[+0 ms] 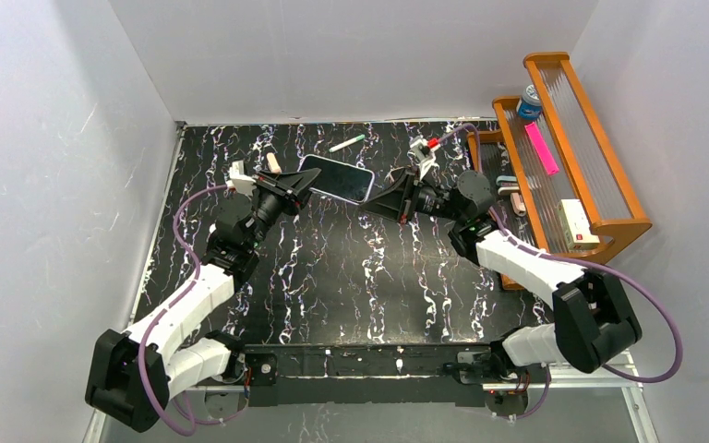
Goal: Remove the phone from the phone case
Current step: Remove the phone case from the phone.
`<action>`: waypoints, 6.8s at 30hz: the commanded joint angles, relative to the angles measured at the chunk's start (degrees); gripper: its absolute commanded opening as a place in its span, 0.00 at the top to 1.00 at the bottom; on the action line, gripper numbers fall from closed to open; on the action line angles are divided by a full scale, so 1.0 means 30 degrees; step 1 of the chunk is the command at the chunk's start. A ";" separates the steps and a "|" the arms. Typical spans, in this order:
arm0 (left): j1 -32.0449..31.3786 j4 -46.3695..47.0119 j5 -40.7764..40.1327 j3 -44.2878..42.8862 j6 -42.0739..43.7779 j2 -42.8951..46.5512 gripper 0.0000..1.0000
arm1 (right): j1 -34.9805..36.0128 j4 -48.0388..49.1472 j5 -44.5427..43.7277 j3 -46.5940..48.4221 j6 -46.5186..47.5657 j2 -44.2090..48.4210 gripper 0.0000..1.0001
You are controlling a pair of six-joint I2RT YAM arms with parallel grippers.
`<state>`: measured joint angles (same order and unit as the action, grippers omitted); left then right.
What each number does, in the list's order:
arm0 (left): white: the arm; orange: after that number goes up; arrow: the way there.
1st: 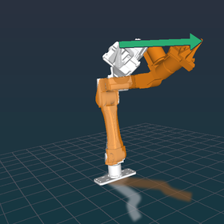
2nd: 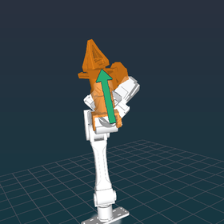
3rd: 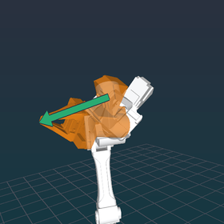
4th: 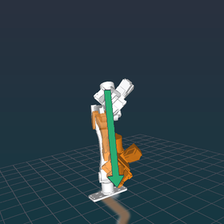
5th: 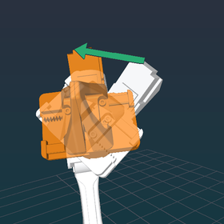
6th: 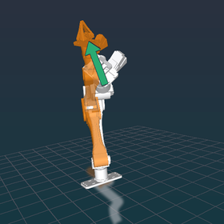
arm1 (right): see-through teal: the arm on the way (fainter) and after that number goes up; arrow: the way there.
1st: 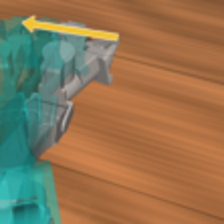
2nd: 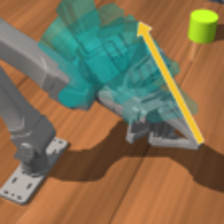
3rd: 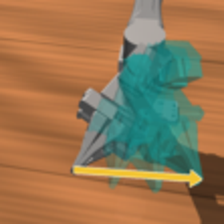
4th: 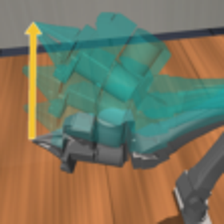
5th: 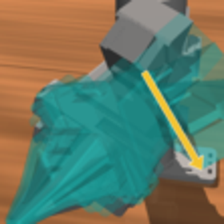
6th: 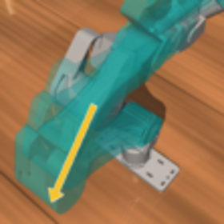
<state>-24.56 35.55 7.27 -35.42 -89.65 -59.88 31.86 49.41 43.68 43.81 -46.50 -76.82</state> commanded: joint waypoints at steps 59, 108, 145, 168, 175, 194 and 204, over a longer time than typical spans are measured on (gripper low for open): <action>-0.0192 0.0748 0.5430 -0.2611 0.1345 -0.0383 1.00 | -0.0760 0.1891 0.1174 0.1006 0.2280 -0.0331 0.88; 0.3305 -0.4538 1.1043 -0.6074 1.3718 -0.1781 1.00 | -0.1448 -1.1915 0.1110 0.2445 1.3022 0.3130 0.29; 0.3260 -0.6988 1.9577 -0.8870 1.6864 -0.2628 1.00 | 0.0488 -1.8340 0.8317 0.7074 2.1256 -0.0372 0.53; 0.2513 -0.7193 2.0546 -0.9025 1.5889 -0.3361 1.00 | 0.1173 -2.0249 0.6867 0.8246 2.6129 -0.1136 0.99; 0.1843 -0.7192 2.0506 -0.8858 1.5434 -0.3146 1.00 | 0.1400 -1.8893 0.4728 0.8088 2.6504 -0.1056 0.99; 0.1651 -1.0576 1.5880 -0.8773 1.8958 -0.2389 1.00 | 0.1364 -1.1191 -0.2241 0.3737 1.8618 0.1908 0.78; 0.1937 -0.6957 0.9962 -0.6811 1.6221 -0.1604 1.00 | 0.1129 -1.3387 -0.5023 0.1472 1.2116 0.5651 0.19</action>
<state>-18.61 6.42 43.42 -58.83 -34.89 -68.36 35.31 7.22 32.58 50.37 1.06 -63.20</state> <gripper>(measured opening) 0.142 0.758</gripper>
